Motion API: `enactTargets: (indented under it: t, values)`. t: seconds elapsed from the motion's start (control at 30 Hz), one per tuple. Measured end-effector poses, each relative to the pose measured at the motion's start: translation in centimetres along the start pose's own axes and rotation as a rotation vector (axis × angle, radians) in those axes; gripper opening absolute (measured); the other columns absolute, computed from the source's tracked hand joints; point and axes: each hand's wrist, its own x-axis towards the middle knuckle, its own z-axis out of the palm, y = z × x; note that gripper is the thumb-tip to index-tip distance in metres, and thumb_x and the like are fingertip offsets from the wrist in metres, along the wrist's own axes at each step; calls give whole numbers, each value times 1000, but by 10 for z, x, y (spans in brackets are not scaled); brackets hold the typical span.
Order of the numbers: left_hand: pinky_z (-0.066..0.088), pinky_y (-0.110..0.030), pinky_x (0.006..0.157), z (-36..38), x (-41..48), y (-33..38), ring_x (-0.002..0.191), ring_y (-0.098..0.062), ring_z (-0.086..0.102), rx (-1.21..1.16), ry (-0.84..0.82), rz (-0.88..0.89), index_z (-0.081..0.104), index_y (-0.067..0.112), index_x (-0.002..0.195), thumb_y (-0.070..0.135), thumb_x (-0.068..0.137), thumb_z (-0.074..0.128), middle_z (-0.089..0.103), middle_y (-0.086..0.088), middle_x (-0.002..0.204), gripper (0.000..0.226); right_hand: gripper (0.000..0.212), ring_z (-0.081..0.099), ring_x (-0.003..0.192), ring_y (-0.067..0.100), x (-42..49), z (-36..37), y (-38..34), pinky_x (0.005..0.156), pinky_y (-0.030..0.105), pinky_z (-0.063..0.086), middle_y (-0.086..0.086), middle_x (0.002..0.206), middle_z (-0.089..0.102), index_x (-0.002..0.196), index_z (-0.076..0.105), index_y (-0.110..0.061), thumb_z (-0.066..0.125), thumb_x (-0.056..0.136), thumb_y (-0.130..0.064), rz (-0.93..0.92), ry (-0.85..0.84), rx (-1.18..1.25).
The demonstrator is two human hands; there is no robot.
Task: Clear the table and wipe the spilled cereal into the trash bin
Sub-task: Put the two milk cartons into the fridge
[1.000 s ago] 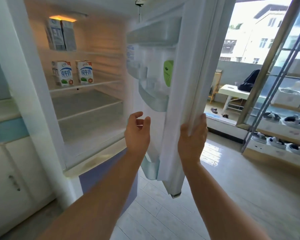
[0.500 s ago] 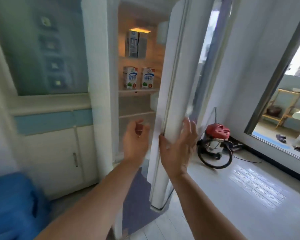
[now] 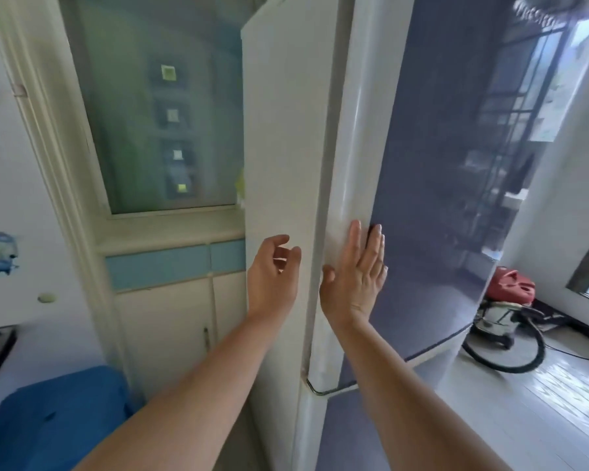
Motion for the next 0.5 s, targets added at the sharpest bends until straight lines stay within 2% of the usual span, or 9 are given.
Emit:
enactTargets:
  t: [0.17, 0.23, 0.3, 0.4, 0.5]
  values:
    - [35, 2, 59, -5, 16, -13, 69, 2, 51, -30, 4, -11, 57, 17, 115, 23, 91, 55, 54, 15, 78, 25, 84, -21, 143, 22, 10, 12, -12, 118, 48, 5, 4, 153, -27, 143, -21, -28, 44, 92, -15, 11, -58, 15]
    - [36, 2, 60, -8, 18, -14, 70, 2, 52, -35, 5, -26, 57, 18, 116, 24, 91, 54, 54, 15, 79, 26, 82, -19, 143, 21, 6, 11, -15, 118, 49, 0, 5, 155, -23, 145, -16, -27, 45, 91, -16, -2, -38, 54]
    - [39, 0, 63, -10, 18, -13, 72, 2, 52, -43, 5, -32, 55, 19, 118, 24, 91, 54, 54, 16, 81, 27, 78, -14, 144, 22, -4, 10, -23, 116, 46, -2, 9, 156, -14, 147, -7, -27, 46, 90, -18, -104, 12, 103]
    - [43, -13, 70, -24, 8, -13, 77, 3, 53, -34, 42, -41, 51, 23, 119, 25, 92, 53, 53, 17, 86, 28, 62, 6, 145, 25, -25, 11, -40, 114, 40, 20, 7, 158, 5, 147, 15, -24, 46, 93, -21, -234, -63, 257]
    - [41, -17, 72, -51, -7, -20, 81, 1, 53, 5, 142, -55, 49, 25, 122, 28, 91, 53, 54, 15, 89, 31, 47, 31, 137, 18, -42, 12, -54, 108, 36, 35, -2, 151, 27, 141, 34, -23, 46, 95, -25, -145, -212, 457]
